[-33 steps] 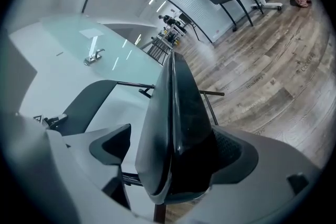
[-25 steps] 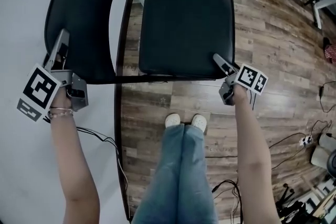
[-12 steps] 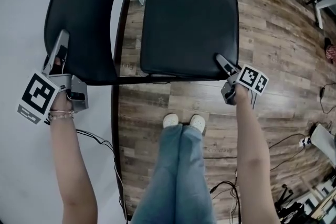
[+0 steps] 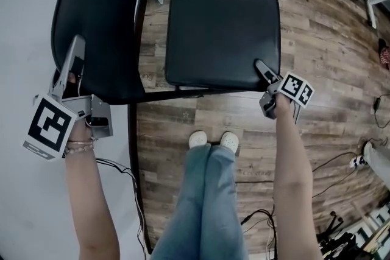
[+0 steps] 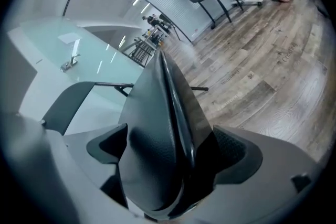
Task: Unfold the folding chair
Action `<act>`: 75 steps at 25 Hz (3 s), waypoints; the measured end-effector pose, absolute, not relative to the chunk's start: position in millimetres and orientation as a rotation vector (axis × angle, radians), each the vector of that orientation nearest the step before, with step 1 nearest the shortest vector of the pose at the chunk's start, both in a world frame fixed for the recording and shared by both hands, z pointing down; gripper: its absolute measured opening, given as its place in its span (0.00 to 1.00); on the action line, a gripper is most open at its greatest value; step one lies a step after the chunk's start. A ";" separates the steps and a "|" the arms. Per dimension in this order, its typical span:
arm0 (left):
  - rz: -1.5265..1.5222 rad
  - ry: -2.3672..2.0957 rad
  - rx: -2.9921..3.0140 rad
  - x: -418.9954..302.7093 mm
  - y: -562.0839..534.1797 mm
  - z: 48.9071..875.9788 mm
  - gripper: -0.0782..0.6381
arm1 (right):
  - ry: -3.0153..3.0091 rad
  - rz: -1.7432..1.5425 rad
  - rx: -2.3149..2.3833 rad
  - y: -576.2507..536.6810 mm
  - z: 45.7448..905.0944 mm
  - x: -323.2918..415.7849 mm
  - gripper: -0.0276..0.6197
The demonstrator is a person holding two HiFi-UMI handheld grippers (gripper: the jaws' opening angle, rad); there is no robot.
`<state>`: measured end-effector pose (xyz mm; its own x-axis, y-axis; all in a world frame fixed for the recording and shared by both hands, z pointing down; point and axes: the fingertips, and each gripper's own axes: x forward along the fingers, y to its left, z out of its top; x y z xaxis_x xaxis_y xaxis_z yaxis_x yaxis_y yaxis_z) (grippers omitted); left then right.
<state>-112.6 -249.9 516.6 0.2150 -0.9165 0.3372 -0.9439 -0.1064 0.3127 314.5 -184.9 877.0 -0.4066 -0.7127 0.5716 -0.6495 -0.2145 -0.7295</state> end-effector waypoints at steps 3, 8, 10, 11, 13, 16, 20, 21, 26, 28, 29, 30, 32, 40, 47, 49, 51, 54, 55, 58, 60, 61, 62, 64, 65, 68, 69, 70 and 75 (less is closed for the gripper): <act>0.090 -1.711 2.047 -88.1 -243.4 519.8 0.26 | 1.835 -1.692 -1.717 -183.0 889.7 334.3 0.85; 0.102 -1.686 2.079 -70.0 -243.6 521.4 0.25 | 1.854 -1.696 -1.744 -186.3 901.2 339.6 0.89; 0.094 -1.686 2.073 -70.0 -244.8 522.5 0.25 | 1.868 -1.689 -1.746 -187.5 901.6 338.1 0.89; 0.088 -1.689 2.065 -70.5 -244.7 523.8 0.25 | 1.886 -1.684 -1.760 -186.8 902.4 337.0 0.89; 0.086 -1.703 2.049 -71.6 -243.1 526.7 0.25 | 1.920 -1.664 -1.814 -183.3 903.3 335.8 0.90; 0.109 -1.712 2.060 -70.2 -242.4 528.3 0.25 | 1.918 -1.649 -1.902 -173.5 899.8 337.5 0.90; 0.137 -1.699 2.104 -65.7 -246.0 524.2 0.25 | 1.982 -1.662 -1.949 -162.7 883.1 333.8 0.90; 0.138 -1.702 2.104 -66.2 -245.2 524.5 0.25 | 2.013 -1.660 -1.951 -160.3 877.6 331.3 0.90; 0.136 -1.710 2.101 -67.5 -240.6 527.2 0.25 | 2.113 -1.611 -1.956 -150.1 838.8 321.8 0.90; 0.139 -1.711 2.099 -67.9 -240.1 527.0 0.25 | 2.149 -1.569 -1.949 -148.3 818.6 317.2 0.90; 0.141 -1.711 2.098 -68.3 -240.2 527.0 0.25 | 2.173 -1.551 -1.943 -147.7 809.3 313.9 0.90; 0.143 -1.711 2.098 -68.6 -240.2 526.8 0.25 | 2.197 -1.538 -1.939 -146.5 800.5 310.4 0.90; 0.145 -1.709 2.099 -68.3 -240.7 526.1 0.25 | 2.226 -1.528 -1.939 -141.9 783.0 305.6 0.90; 0.362 -1.768 2.117 -63.0 -239.0 516.4 0.49 | 2.320 -1.564 -1.887 -120.2 717.9 282.7 0.90; 0.476 -1.665 2.218 -48.5 -211.6 483.0 0.64 | 2.413 -1.458 -1.919 -108.6 633.8 271.0 0.90; 0.470 -1.641 2.220 -45.3 -205.9 471.8 0.64 | 2.475 -1.411 -1.911 -104.6 609.0 266.7 0.89; 0.456 -1.622 2.218 -42.9 -199.5 459.4 0.65 | 2.548 -1.372 -1.906 -98.6 588.8 262.9 0.89; 0.447 -1.591 2.228 -39.7 -191.4 439.3 0.65 | 2.625 -1.330 -1.904 -93.0 560.8 260.1 0.89; 0.454 -1.583 2.238 -38.8 -190.3 433.3 0.65 | 2.637 -1.311 -1.908 -94.2 552.0 260.7 0.89; 0.493 -1.549 2.267 -37.4 -184.2 422.2 0.65 | 2.655 -1.259 -1.912 -96.6 526.9 261.3 0.89; 0.519 -1.530 2.289 -38.2 -178.2 417.2 0.65 | 2.677 -1.246 -1.881 -96.1 511.8 255.4 0.89; 0.525 -1.524 2.300 -38.1 -175.9 414.4 0.65 | 2.690 -1.240 -1.868 -96.6 504.9 252.3 0.89; 0.524 -1.518 2.309 -37.4 -173.5 411.6 0.65 | 2.700 -1.234 -1.863 -96.9 498.4 249.8 0.89; 0.493 -1.502 2.303 -35.0 -166.3 405.7 0.65 | 2.705 -1.226 -1.878 -93.6 486.4 247.1 0.89; 0.465 -1.499 2.291 -34.1 -162.6 401.7 0.65 | 2.707 -1.215 -1.891 -90.8 480.5 246.7 0.89; 0.392 -1.506 2.278 -30.1 -157.0 384.8 0.65 | 2.724 -1.142 -1.892 -86.8 457.9 244.3 0.89; 0.379 -1.506 2.286 -27.9 -155.0 378.5 0.66 | 2.727 -1.116 -1.887 -86.0 449.0 243.8 0.89; 0.373 -1.506 2.300 -26.0 -153.0 371.8 0.67 | 2.725 -1.087 -1.881 -85.7 439.3 243.6 0.89; 0.357 -1.535 2.391 -21.5 -145.5 336.6 0.70 | 2.699 -0.918 -1.857 -89.3 386.3 243.9 0.89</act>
<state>-21.5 -145.5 336.6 0.4061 -0.8436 0.3512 -0.9120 -0.3982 0.0980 243.9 -89.3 386.3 -0.3805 -0.7819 0.4938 -0.9208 0.2710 -0.2804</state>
